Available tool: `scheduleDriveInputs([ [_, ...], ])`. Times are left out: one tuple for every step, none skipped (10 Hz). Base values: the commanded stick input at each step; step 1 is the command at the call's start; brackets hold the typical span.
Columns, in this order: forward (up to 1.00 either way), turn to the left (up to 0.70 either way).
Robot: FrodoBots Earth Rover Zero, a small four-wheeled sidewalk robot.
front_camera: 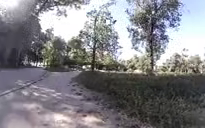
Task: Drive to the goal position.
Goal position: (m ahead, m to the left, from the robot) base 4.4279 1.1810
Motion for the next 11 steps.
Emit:
scheduleDriveInputs([
  [0.00, 0.70],
  [0.00, 0.70],
  [0.00, 0.70],
  [0.00, 0.70],
  [0.00, 0.70],
  [0.00, 0.70],
  [0.00, 0.70],
  [0.00, 0.70],
  [0.00, 0.70],
  [0.00, 0.70],
  [0.00, 0.70],
])
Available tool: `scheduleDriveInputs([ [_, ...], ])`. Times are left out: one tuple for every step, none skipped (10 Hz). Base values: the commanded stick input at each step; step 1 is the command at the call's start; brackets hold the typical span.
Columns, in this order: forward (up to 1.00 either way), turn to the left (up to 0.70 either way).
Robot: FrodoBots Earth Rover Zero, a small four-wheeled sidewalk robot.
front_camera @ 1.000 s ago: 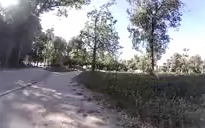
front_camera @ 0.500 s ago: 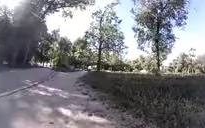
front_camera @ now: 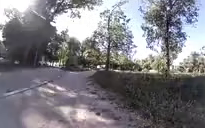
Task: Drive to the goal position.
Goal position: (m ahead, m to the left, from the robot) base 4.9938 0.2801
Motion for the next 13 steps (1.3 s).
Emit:
scheduleDriveInputs([
  [0.00, 0.70],
  [0.00, 0.70],
  [0.00, 0.70],
  [0.00, 0.70],
  [0.00, 0.70],
  [0.00, 0.70],
  [0.00, 0.70],
  [0.00, 0.70],
  [0.00, 0.70],
  [0.00, 0.70],
  [0.00, 0.70],
  [0.00, 0.70],
  [0.00, 0.70],
])
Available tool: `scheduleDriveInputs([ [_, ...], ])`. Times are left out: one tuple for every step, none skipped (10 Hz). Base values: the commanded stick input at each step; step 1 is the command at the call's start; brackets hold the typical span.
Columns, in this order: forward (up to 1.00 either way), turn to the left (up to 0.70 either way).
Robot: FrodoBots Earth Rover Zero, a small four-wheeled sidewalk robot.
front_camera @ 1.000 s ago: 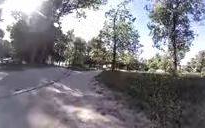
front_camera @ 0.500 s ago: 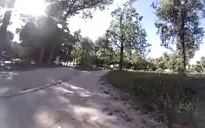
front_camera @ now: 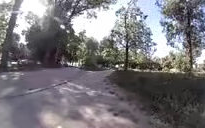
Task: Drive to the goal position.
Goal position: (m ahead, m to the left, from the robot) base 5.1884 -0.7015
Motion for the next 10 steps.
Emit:
scheduleDriveInputs([
  [0.00, 0.05],
  [0.00, 0.00],
  [0.00, 0.00],
  [0.00, 0.00],
  [0.00, 0.00],
  [0.00, 0.00],
  [0.00, 0.00],
  [0.00, 0.00],
  [0.07, 0.00],
  [0.27, 0.00],
])
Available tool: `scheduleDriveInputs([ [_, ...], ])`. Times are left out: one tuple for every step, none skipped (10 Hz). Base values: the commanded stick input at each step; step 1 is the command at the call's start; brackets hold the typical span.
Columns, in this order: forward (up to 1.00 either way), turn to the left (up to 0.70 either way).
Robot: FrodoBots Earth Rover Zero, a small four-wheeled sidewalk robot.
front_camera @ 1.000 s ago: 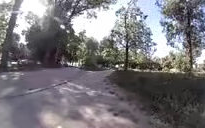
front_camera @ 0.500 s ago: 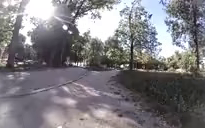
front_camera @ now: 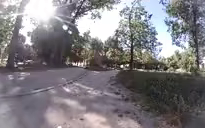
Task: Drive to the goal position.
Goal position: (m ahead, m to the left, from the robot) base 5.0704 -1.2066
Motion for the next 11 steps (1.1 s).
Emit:
scheduleDriveInputs([
  [0.47, 0.00],
  [0.67, 0.00],
  [0.70, 0.00],
  [0.70, 0.00],
  [0.70, 0.00],
  [0.70, 0.00],
  [0.70, 0.00],
  [0.70, 0.00],
  [0.70, 0.00],
  [0.70, 0.00],
  [0.70, 0.00],
])
